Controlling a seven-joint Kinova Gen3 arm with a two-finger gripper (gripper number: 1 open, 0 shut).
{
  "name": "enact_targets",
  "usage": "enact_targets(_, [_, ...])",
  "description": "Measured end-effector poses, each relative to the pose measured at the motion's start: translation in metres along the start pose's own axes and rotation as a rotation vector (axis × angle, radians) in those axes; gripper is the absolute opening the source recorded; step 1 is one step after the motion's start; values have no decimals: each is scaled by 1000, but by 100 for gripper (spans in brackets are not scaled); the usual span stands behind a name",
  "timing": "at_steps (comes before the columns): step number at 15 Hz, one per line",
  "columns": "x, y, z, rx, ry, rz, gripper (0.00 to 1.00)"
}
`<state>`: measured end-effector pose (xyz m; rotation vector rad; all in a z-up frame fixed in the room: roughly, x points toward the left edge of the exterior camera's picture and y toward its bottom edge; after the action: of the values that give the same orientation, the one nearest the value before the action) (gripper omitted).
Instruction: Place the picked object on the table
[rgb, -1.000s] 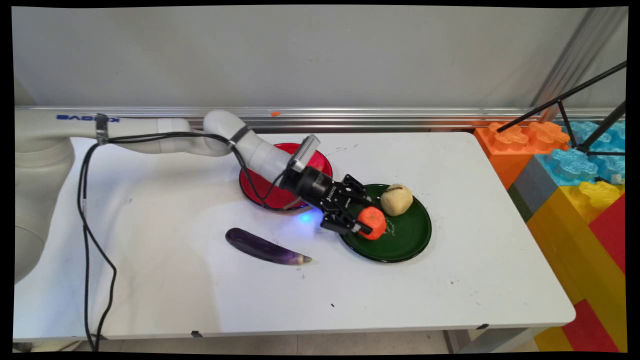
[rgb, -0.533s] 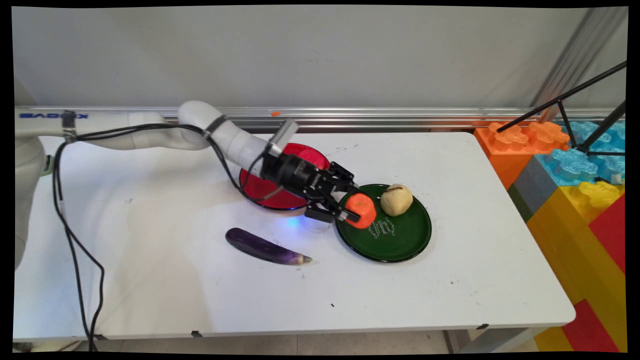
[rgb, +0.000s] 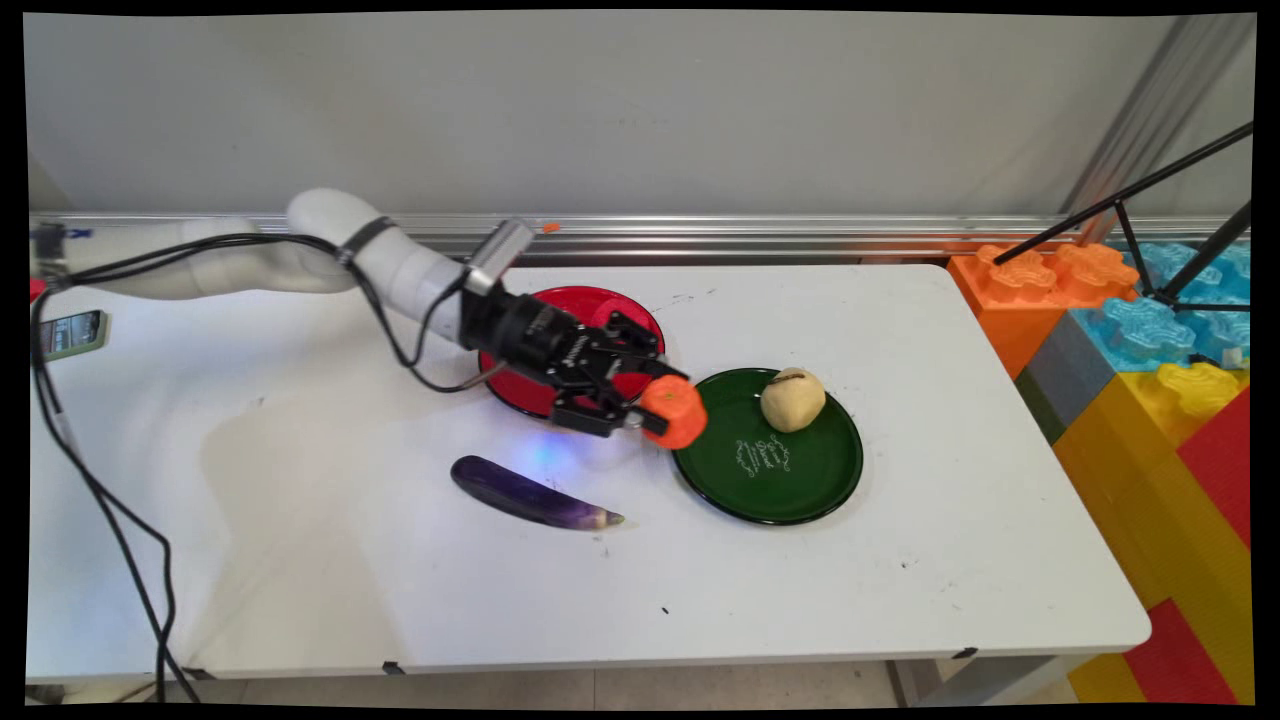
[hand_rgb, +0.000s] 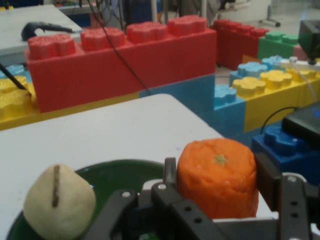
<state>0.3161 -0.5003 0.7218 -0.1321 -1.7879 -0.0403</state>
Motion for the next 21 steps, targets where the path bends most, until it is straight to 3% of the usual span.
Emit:
enact_targets(5, [-5,29,-33,-30,-6,-19,0])
enact_targets(10, [-25,48,-60,-54,-41,-29,0])
enact_targets(21, [-60,34,-79,-22,-93,2,0])
